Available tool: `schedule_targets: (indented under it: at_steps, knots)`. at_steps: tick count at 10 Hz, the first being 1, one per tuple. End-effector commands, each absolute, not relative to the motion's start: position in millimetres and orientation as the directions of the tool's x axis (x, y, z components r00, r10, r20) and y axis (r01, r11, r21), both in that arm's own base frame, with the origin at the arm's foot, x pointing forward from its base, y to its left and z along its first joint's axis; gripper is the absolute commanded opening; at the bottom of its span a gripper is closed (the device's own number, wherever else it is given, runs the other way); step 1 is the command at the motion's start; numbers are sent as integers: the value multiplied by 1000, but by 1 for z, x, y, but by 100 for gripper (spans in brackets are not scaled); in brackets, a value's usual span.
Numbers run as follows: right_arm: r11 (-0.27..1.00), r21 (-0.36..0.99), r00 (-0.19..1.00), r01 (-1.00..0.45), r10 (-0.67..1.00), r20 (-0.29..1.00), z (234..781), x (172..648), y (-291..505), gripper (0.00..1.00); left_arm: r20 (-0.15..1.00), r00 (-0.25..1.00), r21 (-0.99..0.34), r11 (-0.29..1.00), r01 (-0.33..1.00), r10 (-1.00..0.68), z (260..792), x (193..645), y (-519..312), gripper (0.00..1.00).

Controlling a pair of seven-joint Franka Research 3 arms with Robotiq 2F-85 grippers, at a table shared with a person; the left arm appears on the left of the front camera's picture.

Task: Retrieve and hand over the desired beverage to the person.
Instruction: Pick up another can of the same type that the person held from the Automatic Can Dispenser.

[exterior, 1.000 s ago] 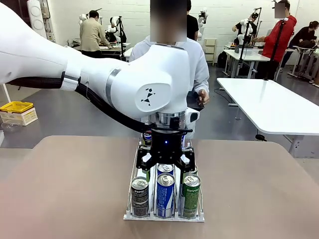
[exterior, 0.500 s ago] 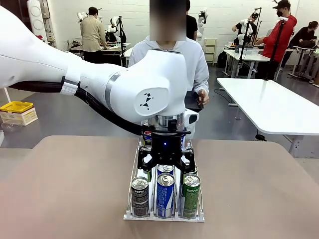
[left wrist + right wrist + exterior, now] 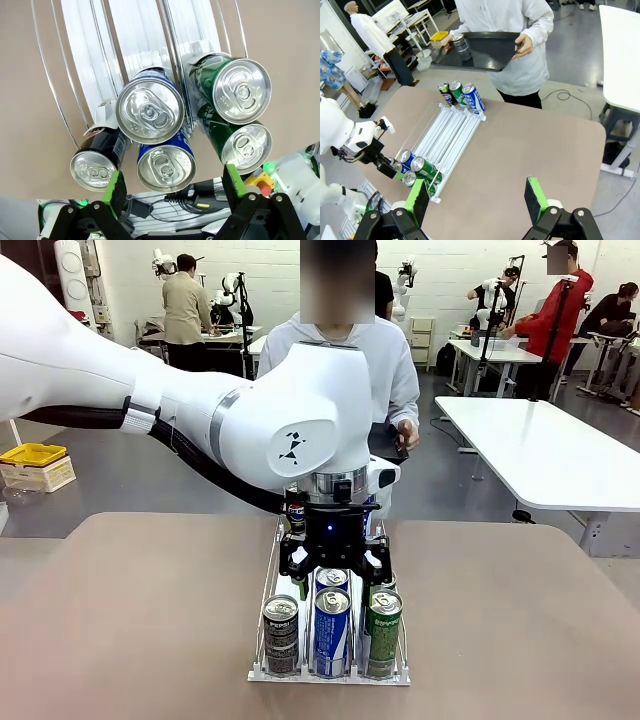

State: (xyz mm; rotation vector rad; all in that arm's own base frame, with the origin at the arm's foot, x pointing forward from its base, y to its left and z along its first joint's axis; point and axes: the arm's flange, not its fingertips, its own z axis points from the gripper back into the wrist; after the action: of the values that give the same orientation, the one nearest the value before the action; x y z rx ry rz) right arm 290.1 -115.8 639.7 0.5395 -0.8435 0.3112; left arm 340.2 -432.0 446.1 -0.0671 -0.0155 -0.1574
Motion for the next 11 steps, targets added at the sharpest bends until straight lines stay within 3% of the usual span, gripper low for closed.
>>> schedule_targets:
  at_steps: [1,11]
  knots:
    - [805,344,626,-483,43,778,639,292,-115,100,36,982,-58,981,187,-185,439,340,-429,100]
    - [805,344,626,-483,43,778,639,292,-115,100,45,986,-18,986,164,-163,438,339,-431,100]
